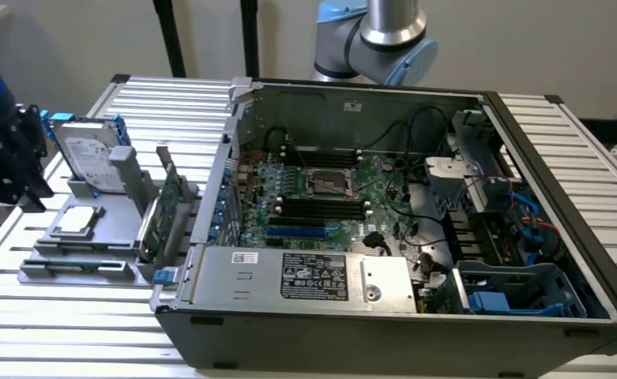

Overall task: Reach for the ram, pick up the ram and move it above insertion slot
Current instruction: 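Pick up the ram and move it above insertion slot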

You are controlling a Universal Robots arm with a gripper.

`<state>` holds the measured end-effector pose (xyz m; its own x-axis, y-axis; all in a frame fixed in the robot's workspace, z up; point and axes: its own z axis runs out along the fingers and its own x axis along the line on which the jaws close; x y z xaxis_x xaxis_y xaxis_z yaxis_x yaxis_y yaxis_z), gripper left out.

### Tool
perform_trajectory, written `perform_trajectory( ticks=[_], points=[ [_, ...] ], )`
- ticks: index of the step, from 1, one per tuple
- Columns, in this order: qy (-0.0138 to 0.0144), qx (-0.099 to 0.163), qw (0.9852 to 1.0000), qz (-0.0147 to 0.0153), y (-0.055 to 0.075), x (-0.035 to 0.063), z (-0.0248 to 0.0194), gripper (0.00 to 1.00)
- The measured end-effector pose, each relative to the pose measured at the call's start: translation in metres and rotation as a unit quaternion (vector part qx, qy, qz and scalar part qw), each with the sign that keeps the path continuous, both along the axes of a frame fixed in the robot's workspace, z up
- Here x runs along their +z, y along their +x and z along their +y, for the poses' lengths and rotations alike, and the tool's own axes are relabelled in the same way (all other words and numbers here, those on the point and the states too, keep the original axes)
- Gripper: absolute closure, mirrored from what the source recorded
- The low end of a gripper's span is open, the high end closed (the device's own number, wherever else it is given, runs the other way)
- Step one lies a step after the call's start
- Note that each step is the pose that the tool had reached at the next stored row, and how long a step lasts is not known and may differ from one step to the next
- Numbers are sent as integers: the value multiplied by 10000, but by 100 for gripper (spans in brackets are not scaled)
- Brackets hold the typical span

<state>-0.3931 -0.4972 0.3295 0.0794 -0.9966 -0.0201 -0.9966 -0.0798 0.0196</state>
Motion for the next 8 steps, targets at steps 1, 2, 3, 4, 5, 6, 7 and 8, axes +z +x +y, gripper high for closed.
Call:
perform_trajectory(
  ticks=[1,2,3,4,5,6,7,8],
  points=[
    [-1,0,10000,1,0,-5,0,70],
    [0,0,10000,1,0,-15,0,64],
    [-1,0,10000,3,-1,-29,0,64],
    [-1,0,10000,3,-1,-47,0,58],
    [0,0,10000,2,-2,-66,0,58],
    [0,0,10000,2,-2,-85,0,58],
    [0,0,10000,2,-2,-103,0,58],
    [0,1,10000,3,-3,-121,0,58]
  ],
)
